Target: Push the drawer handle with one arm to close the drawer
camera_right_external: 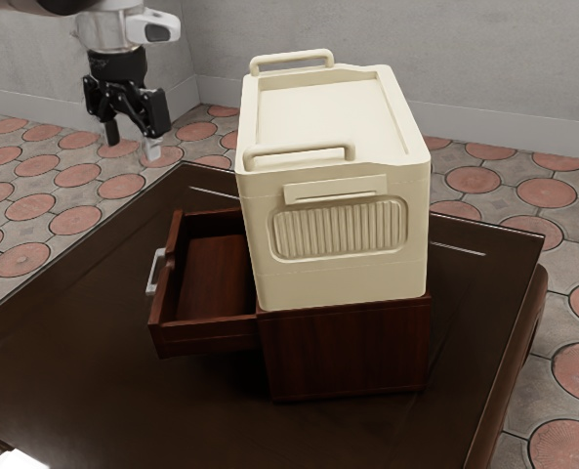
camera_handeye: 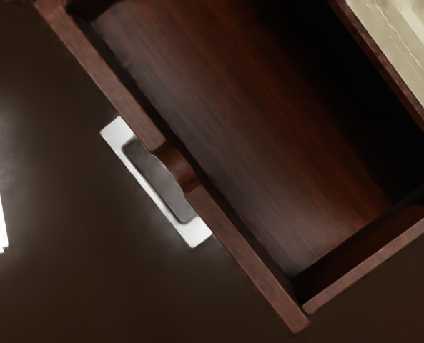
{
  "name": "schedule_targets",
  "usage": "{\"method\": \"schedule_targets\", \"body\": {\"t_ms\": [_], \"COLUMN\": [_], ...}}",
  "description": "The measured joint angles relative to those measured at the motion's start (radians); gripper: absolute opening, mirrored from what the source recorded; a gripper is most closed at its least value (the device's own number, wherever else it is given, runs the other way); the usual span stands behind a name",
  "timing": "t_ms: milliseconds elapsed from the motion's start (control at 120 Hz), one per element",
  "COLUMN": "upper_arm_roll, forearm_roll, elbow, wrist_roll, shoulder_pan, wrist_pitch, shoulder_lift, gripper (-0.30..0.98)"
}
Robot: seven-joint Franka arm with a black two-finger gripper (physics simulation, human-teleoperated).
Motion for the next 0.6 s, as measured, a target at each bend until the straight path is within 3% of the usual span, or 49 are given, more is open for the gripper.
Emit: {"method": "schedule_targets", "body": {"t_ms": [200,300,400,483,600], "upper_arm_roll": [0.051,0.115,0.156,0.211,0.258], "forearm_roll": [-0.034,-0.044,0.016,0.064,0.132], "elbow": [-0.054,-0.148,-0.305,-0.463,-0.641], "wrist_roll": [0.013,0.051,0.115,0.199,0.336], "shoulder_pan": [-0.046,-0.095,-0.064,0.005,0.011], "wrist_pitch": [0.052,0.076,0.14,0.24,0.416], "shoulder_lift": [-0.016,-0.063,-0.152,-0.202,-0.218], "gripper": [0.67,0.41,0.18,0.07,-0.01]}}
